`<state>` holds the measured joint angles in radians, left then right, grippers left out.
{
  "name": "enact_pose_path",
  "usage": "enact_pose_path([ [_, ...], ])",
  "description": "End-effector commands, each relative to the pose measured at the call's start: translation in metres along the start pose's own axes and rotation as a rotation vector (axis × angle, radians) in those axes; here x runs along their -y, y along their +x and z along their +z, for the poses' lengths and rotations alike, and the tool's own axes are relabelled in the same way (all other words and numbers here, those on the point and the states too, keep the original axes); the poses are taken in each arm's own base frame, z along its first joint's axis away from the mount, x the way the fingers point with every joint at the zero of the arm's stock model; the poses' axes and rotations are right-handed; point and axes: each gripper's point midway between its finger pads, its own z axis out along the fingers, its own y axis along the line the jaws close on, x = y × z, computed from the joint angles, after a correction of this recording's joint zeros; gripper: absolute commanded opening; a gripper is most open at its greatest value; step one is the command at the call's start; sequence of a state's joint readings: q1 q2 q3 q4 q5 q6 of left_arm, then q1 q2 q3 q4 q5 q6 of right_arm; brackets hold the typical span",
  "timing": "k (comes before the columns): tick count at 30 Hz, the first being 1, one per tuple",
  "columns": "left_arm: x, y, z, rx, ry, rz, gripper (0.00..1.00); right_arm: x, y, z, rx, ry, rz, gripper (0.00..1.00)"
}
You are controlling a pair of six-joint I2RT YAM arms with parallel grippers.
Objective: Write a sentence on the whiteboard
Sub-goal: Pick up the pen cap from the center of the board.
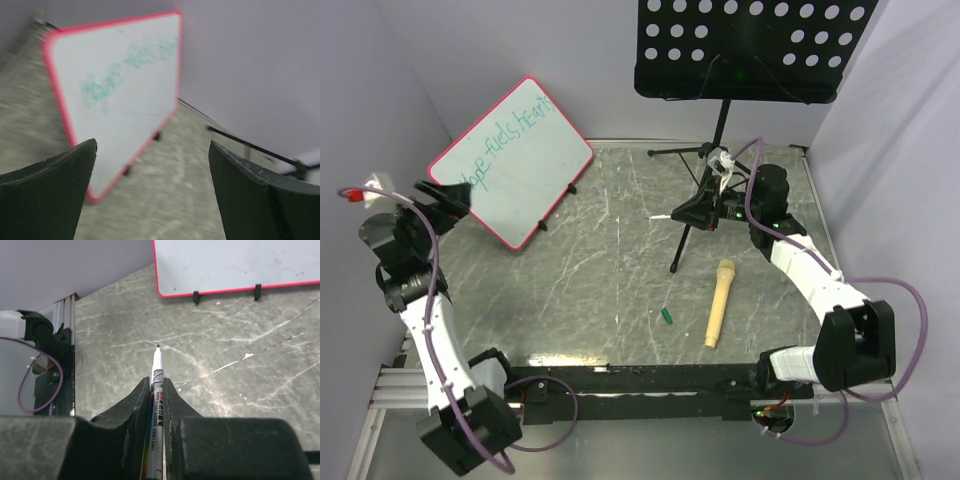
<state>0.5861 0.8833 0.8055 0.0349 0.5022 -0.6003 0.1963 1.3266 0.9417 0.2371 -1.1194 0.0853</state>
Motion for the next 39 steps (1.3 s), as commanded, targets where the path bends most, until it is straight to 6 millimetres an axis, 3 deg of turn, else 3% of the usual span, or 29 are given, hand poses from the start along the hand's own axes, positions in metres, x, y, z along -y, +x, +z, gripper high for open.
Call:
enact_pose_path([
  [1, 0.086, 0.035, -0.028, -0.186, 0.220, -0.166, 0.97, -0.033, -0.022, -0.019, 0.005, -0.021, -0.150, 0.00],
  [2, 0.107, 0.059, -0.032, -0.240, 0.230, -0.165, 0.97, -0.037, -0.021, -0.022, -0.001, -0.017, -0.156, 0.00],
  [4, 0.130, 0.092, -0.044, -0.320, 0.251, -0.210, 0.97, -0.049, -0.015, -0.030, -0.022, -0.009, -0.162, 0.00],
  [5, 0.154, 0.113, -0.058, -0.360, 0.291, -0.221, 0.97, -0.052, -0.011, -0.032, -0.031, 0.000, -0.157, 0.00],
  [6, 0.158, 0.140, -0.066, -0.419, 0.278, -0.280, 0.97, -0.054, -0.004, -0.037, -0.055, 0.011, -0.154, 0.00],
  [7, 0.166, 0.151, -0.075, -0.430, 0.279, -0.307, 0.97, -0.057, -0.005, -0.042, -0.060, 0.042, -0.172, 0.00],
  [8, 0.184, 0.185, -0.093, -0.483, 0.309, -0.320, 0.97, -0.058, -0.001, -0.044, -0.071, 0.055, -0.188, 0.00],
  [10, 0.200, 0.220, -0.110, -0.545, 0.270, -0.413, 0.97, -0.058, 0.008, -0.053, -0.101, 0.102, -0.169, 0.00],
  [11, 0.224, 0.250, -0.145, -0.650, 0.324, -0.403, 0.97, -0.058, 0.011, -0.056, -0.108, 0.112, -0.173, 0.00],
  [12, 0.220, 0.256, -0.140, -0.601, 0.211, -0.452, 0.97, -0.060, 0.013, -0.059, -0.111, 0.122, -0.172, 0.00],
  [13, 0.218, 0.290, -0.147, -0.653, 0.135, -0.405, 0.97, -0.059, 0.018, -0.063, -0.120, 0.139, -0.156, 0.00],
  [14, 0.226, 0.308, -0.165, -0.704, 0.121, -0.380, 0.97, -0.057, 0.019, -0.066, -0.125, 0.161, -0.158, 0.00],
  [15, 0.236, 0.312, -0.168, -0.714, 0.063, -0.437, 0.97, -0.057, 0.019, -0.068, -0.126, 0.172, -0.159, 0.00],
  [16, 0.226, 0.345, -0.173, -0.748, -0.010, -0.352, 0.98, -0.055, 0.020, -0.072, -0.130, 0.190, -0.150, 0.00],
  [18, 0.237, 0.366, -0.181, -0.788, -0.052, -0.349, 0.98, -0.052, 0.020, -0.077, -0.128, 0.214, -0.145, 0.00],
  [19, 0.228, 0.392, -0.183, -0.818, -0.104, -0.285, 0.97, -0.048, 0.021, -0.080, -0.126, 0.231, -0.135, 0.00],
  [21, 0.237, 0.408, -0.183, -0.838, -0.123, -0.284, 0.94, -0.044, 0.024, -0.083, -0.131, 0.237, -0.114, 0.00],
  [22, 0.236, 0.425, -0.183, -0.857, -0.138, -0.260, 0.92, -0.039, 0.023, -0.088, -0.129, 0.258, -0.108, 0.00],
  [23, 0.243, 0.429, -0.182, -0.861, -0.139, -0.270, 0.87, -0.037, 0.025, -0.090, -0.132, 0.262, -0.102, 0.00],
  [24, 0.245, 0.434, -0.180, -0.863, -0.145, -0.263, 0.74, -0.035, 0.025, -0.092, -0.129, 0.263, -0.096, 0.00],
  [25, 0.240, 0.448, -0.182, -0.891, -0.178, -0.237, 0.72, -0.035, 0.027, -0.094, -0.127, 0.263, -0.089, 0.00],
  [28, 0.235, 0.467, -0.173, -0.921, -0.265, -0.155, 0.71, -0.027, 0.027, -0.103, -0.118, 0.295, -0.082, 0.00],
  [30, 0.239, 0.468, -0.173, -0.939, -0.300, -0.089, 0.58, -0.023, 0.027, -0.108, -0.114, 0.310, -0.073, 0.00],
  [31, 0.232, 0.477, -0.174, -0.949, -0.331, -0.048, 0.57, -0.024, 0.026, -0.109, -0.109, 0.305, -0.071, 0.00],
  [32, 0.241, 0.478, -0.175, -0.968, -0.312, -0.033, 0.56, -0.023, 0.026, -0.110, -0.107, 0.307, -0.072, 0.00],
  [34, 0.234, 0.486, -0.178, -0.984, -0.347, 0.013, 0.56, -0.022, 0.025, -0.113, -0.101, 0.314, -0.072, 0.00],
  [35, 0.244, 0.486, -0.175, -0.987, -0.337, 0.017, 0.56, -0.022, 0.025, -0.113, -0.101, 0.313, -0.071, 0.00],
  [36, 0.229, 0.488, -0.178, -0.989, -0.384, 0.085, 0.55, -0.021, 0.025, -0.114, -0.099, 0.318, -0.066, 0.00],
  [39, 0.235, 0.483, -0.176, -0.980, -0.399, 0.133, 0.56, -0.021, 0.025, -0.115, -0.094, 0.312, -0.065, 0.00],
])
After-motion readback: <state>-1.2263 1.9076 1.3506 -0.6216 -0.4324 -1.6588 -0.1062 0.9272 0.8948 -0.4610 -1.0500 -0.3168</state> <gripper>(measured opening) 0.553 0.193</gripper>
